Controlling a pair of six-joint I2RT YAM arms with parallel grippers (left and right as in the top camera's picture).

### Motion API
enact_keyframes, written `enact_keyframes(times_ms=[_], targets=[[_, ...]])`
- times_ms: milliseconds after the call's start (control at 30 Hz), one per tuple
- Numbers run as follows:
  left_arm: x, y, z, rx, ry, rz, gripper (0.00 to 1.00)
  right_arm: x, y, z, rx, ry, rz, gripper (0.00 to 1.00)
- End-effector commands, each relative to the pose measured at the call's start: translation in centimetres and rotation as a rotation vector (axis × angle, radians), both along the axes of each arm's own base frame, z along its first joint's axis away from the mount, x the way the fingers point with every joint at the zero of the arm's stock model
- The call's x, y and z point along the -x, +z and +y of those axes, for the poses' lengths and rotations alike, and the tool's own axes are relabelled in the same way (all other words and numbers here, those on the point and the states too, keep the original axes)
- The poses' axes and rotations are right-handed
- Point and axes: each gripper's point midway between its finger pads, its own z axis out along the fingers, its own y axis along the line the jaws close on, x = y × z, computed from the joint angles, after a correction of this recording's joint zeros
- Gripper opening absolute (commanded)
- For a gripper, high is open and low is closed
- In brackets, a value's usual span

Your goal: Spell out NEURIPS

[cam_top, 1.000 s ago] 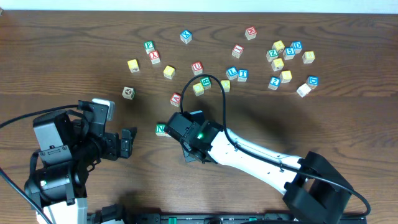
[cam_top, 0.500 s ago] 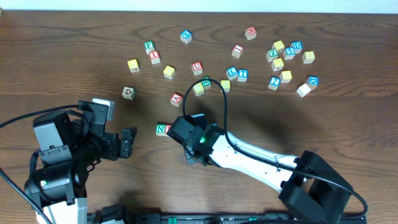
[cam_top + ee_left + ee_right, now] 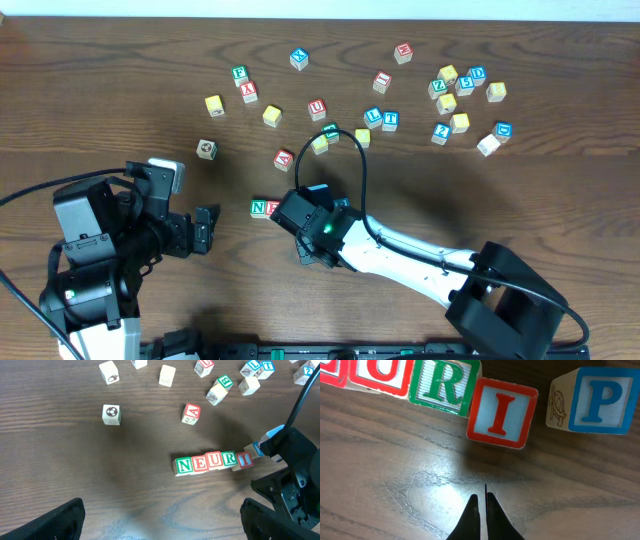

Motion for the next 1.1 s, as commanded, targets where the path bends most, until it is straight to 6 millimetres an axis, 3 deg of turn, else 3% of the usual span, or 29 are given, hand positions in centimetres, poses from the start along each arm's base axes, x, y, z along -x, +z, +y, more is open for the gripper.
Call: enact_keyframes(times_ms=[0, 1067], targets=[[-0.24, 0.96, -0.01, -0.008, -0.014, -0.033, 0.98, 0.03, -0.45, -0.12, 0.01, -0.014, -0.004, 0.01], [-0.23, 0.94, -0.01, -0.008, -0.014, -0.032, 0.98, -0.54, -1.2, -0.5, 0.015, -0.041, -0.065, 0.01]])
